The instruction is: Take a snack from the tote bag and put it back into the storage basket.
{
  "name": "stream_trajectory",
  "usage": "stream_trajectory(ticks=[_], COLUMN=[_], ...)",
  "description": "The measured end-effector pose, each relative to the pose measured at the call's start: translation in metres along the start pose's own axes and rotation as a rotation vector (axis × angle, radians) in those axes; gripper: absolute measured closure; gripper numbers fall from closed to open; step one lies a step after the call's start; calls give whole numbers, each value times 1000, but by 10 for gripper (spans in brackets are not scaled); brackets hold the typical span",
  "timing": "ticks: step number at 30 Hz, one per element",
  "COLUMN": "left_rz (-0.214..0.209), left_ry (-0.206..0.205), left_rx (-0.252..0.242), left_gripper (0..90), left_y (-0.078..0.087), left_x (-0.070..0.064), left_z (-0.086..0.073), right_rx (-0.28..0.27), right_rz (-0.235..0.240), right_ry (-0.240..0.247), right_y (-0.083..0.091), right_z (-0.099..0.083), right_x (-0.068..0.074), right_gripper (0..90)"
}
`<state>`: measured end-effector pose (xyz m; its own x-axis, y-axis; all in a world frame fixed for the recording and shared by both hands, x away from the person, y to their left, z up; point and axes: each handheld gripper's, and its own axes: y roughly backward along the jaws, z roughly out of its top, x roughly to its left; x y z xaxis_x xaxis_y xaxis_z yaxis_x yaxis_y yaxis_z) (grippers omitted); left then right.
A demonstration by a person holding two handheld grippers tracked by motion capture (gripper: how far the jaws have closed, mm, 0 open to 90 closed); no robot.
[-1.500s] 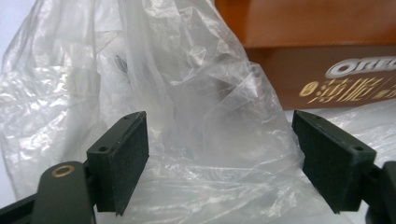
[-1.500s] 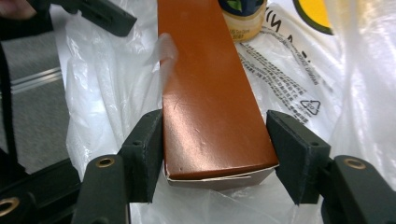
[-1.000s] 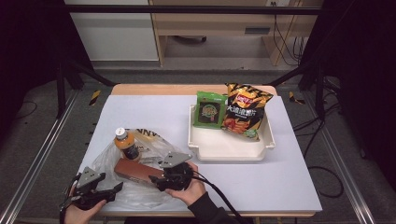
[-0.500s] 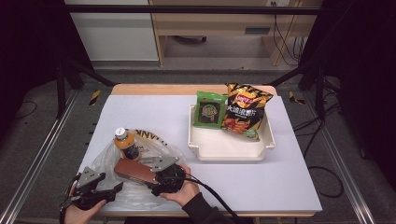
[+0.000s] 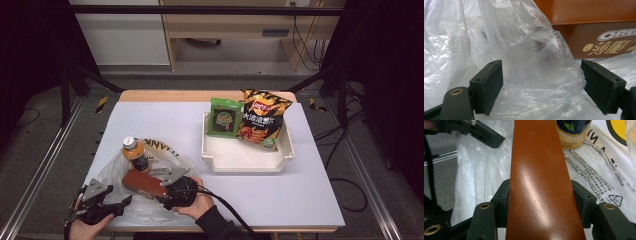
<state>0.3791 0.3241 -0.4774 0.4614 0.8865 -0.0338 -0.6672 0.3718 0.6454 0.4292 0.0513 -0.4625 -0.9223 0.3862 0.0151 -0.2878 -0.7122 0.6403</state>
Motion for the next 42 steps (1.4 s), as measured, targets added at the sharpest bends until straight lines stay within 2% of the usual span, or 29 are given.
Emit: stream_trajectory(ticks=[4, 9, 16, 25, 35, 42], left_rz=[-1, 0, 3, -2, -7, -3], left_ry=[2, -2, -5, -15, 13, 18], left_rx=[-3, 2, -1, -58, -133, -162], left_gripper=[189, 188, 187, 165, 161, 162], left_y=[0, -1, 0, 7, 17, 22], left_x=[-1, -1, -1, -6, -7, -8], left_z=[0, 0, 1, 5, 8, 11], right_rx=[-45, -121, -200, -257, -320, -322], right_rz=[3, 28, 48, 59, 27, -23], right_ry=[24, 0, -4, -12, -4, -10], right_y=[11, 28, 43, 52, 81, 108], right_z=[1, 5, 16, 35, 55, 55], right_x=[0, -1, 2, 7, 2, -11], right_gripper=[439, 437, 436, 435, 436, 437])
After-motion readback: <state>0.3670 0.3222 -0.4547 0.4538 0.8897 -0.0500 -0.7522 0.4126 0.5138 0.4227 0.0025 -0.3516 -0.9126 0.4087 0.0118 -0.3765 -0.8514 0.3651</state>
